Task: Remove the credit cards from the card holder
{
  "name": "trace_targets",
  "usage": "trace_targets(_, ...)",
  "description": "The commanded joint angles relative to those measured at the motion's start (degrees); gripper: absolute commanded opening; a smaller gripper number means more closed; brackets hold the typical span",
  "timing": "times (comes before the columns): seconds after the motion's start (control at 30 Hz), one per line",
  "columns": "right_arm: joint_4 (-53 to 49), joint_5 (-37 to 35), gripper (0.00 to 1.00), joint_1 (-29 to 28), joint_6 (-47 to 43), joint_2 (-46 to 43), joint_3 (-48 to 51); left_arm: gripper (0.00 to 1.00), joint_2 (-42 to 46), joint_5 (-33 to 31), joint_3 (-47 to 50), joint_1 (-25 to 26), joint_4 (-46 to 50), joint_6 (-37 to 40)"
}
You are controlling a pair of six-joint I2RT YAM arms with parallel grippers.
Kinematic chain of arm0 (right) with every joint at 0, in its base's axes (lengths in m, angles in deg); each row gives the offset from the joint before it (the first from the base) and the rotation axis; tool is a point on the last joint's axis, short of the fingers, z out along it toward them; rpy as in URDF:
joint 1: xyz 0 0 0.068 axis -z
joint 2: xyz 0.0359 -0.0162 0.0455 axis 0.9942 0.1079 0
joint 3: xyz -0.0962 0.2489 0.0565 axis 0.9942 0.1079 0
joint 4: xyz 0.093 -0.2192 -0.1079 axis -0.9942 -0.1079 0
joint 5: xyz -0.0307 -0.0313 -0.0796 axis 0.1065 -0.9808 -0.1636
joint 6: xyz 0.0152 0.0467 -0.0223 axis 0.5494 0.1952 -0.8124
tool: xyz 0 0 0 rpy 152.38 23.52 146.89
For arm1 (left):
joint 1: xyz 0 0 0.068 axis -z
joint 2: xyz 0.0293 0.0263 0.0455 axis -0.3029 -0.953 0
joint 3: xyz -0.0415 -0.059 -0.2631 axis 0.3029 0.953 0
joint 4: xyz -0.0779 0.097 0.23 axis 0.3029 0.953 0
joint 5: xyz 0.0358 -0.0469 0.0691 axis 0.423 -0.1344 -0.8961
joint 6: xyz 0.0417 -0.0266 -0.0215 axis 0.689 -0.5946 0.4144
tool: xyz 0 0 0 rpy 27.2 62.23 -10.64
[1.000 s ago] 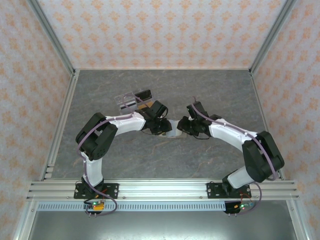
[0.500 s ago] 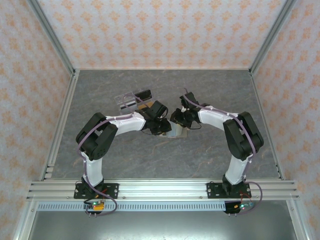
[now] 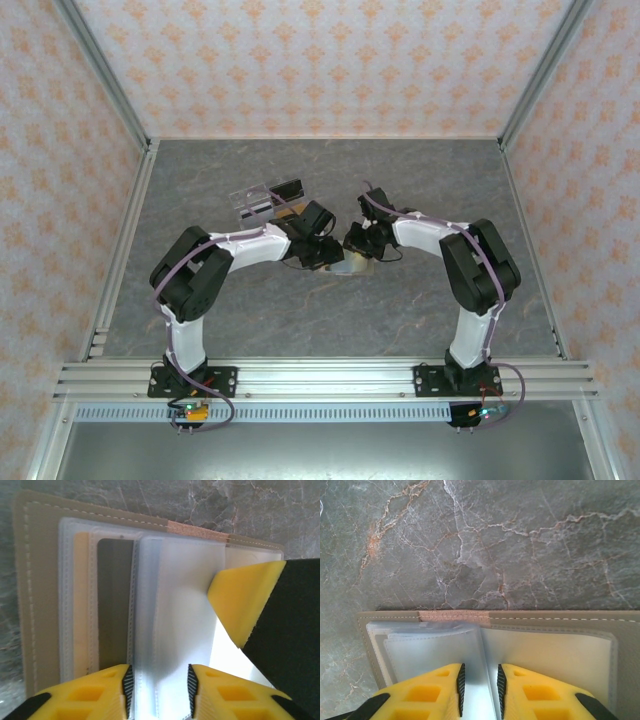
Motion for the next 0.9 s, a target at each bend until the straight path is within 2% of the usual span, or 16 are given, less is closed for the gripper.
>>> trace_targets(0.0, -1.37, -2.56, 0.27, 0.44, -0.44, 1.63, 0.14, 0.41, 1.71, -2.17, 0.29, 0.21, 3.81, 1.26)
trace_targets(0.17, -0.92, -2.38, 0.26, 0.7, -0.33, 1.67, 0.62, 0.47, 0.85, -1.61, 0.66, 0.23, 2.66, 0.37)
trace_targets(0.4, -0.47, -1.96, 0.26, 0.77, 0.0, 1.78, 0.77, 0.46, -0.57, 1.68, 0.14, 0.21, 0.67, 0.04)
trace_targets(0.87, 1.29, 0.21, 0.26, 1.29, 0.89, -0.73, 1.98, 0.27, -0.06, 3.75, 1.34, -0.48, -3.54, -1.32)
